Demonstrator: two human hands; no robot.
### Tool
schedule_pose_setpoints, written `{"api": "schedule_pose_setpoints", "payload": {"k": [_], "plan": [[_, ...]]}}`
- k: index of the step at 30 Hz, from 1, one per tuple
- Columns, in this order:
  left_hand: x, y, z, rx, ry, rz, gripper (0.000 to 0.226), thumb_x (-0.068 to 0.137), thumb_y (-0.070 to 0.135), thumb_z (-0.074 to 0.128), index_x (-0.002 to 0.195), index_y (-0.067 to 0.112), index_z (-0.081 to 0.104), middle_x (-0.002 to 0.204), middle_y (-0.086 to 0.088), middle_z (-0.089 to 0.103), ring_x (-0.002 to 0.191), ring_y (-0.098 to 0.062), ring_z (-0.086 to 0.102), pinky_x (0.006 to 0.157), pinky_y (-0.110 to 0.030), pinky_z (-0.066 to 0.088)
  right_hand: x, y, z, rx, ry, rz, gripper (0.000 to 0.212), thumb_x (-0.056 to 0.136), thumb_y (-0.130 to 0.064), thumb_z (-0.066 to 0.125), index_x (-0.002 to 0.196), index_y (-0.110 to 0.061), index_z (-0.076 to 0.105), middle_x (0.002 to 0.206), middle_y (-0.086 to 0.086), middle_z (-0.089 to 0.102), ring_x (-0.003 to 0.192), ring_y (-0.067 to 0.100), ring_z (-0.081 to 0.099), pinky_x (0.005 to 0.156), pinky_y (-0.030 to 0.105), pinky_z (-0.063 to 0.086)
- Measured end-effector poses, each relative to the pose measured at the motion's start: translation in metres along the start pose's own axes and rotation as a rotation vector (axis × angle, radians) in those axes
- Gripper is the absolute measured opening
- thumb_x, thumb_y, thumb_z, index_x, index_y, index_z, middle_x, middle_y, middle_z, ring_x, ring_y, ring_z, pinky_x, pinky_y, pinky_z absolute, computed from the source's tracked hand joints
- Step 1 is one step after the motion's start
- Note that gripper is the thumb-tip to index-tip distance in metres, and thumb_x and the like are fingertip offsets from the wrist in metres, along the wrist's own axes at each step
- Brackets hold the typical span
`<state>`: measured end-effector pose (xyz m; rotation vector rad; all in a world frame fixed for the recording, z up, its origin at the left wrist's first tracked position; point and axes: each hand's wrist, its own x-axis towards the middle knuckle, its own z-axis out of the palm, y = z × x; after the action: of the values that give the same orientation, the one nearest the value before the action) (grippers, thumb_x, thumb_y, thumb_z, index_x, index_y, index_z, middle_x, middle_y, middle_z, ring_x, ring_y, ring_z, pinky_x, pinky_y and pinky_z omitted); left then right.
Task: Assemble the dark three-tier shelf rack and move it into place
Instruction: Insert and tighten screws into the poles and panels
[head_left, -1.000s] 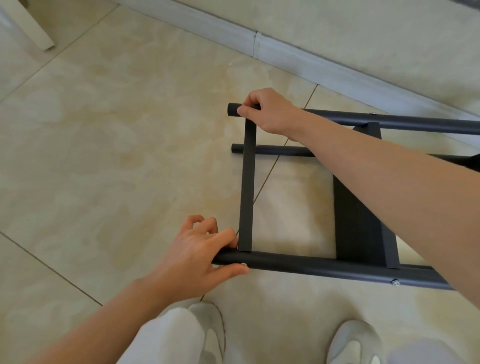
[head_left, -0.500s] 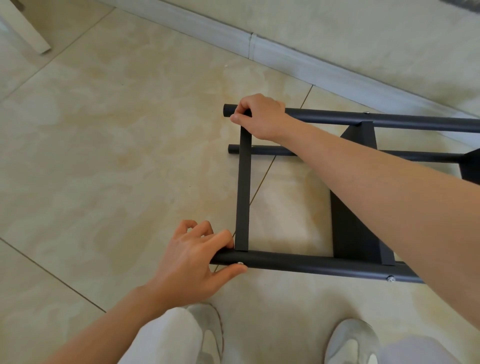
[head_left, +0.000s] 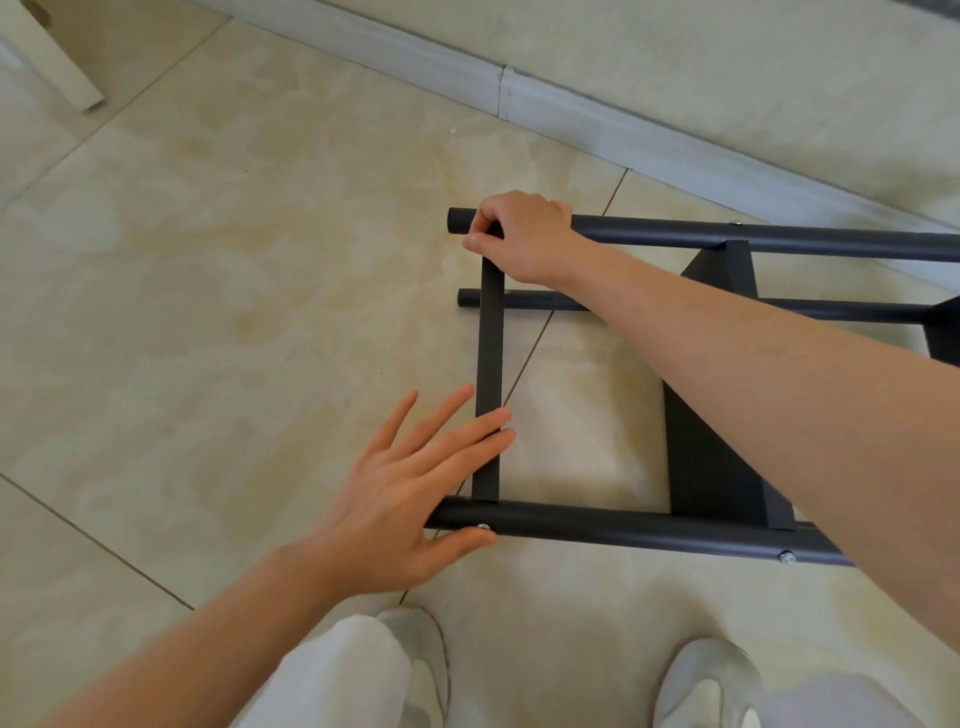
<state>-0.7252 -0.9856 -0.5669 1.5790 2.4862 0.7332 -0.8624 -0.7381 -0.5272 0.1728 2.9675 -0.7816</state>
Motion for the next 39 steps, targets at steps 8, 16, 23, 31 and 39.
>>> {"api": "schedule_pose_setpoints", "payload": {"k": [8,16,23,31,39], "plan": [[0.004,-0.009,0.003,-0.068,0.037,0.084,0.062,0.096,0.054,0.059,0.144,0.015,0.054,0.157,0.001,0.043,0.152,-0.026,0.026,0.123,-0.052,0.023,-0.001,-0.001,0.001,0.04,0.005,-0.002,0.013,0.097,-0.038,0.056,0.092,-0.027,0.062,0.101,-0.01,0.065,0.095,0.014,0.053,0.092,0.036,0.024],[0.003,-0.007,0.013,-0.128,0.101,0.088,0.058,0.095,0.045,0.065,0.14,0.01,0.056,0.153,-0.006,0.048,0.15,-0.032,0.03,0.117,-0.055,0.035,-0.013,0.0,0.002,0.162,0.117,-0.021,0.015,0.094,-0.035,0.062,0.088,-0.022,0.069,0.101,-0.008,0.069,0.108,0.014,0.057,0.102,0.036,0.033],[0.002,-0.006,0.017,-0.144,0.14,0.087,0.057,0.097,0.046,0.062,0.141,0.01,0.054,0.152,-0.006,0.049,0.149,-0.035,0.032,0.113,-0.059,0.038,-0.099,0.002,0.004,0.378,0.312,-0.144,0.008,0.091,-0.026,0.068,0.085,-0.021,0.067,0.099,-0.012,0.062,0.103,0.006,0.05,0.092,0.022,0.034],[0.0,-0.009,0.021,-0.128,0.148,0.097,0.057,0.096,0.045,0.063,0.142,0.012,0.054,0.153,-0.005,0.049,0.149,-0.035,0.032,0.113,-0.06,0.038,-0.196,0.045,0.017,0.446,-0.132,0.169,0.008,0.087,-0.029,0.071,0.09,-0.037,0.071,0.084,-0.016,0.071,0.085,-0.001,0.063,0.073,0.015,0.052],[0.0,-0.006,0.022,-0.155,0.165,0.078,0.056,0.096,0.043,0.064,0.139,0.009,0.056,0.151,-0.008,0.05,0.148,-0.036,0.033,0.113,-0.057,0.04,-0.186,0.033,0.023,0.541,-0.52,0.141,0.011,0.091,-0.021,0.069,0.096,-0.028,0.076,0.082,-0.016,0.075,0.078,-0.004,0.066,0.072,0.008,0.05]]}}
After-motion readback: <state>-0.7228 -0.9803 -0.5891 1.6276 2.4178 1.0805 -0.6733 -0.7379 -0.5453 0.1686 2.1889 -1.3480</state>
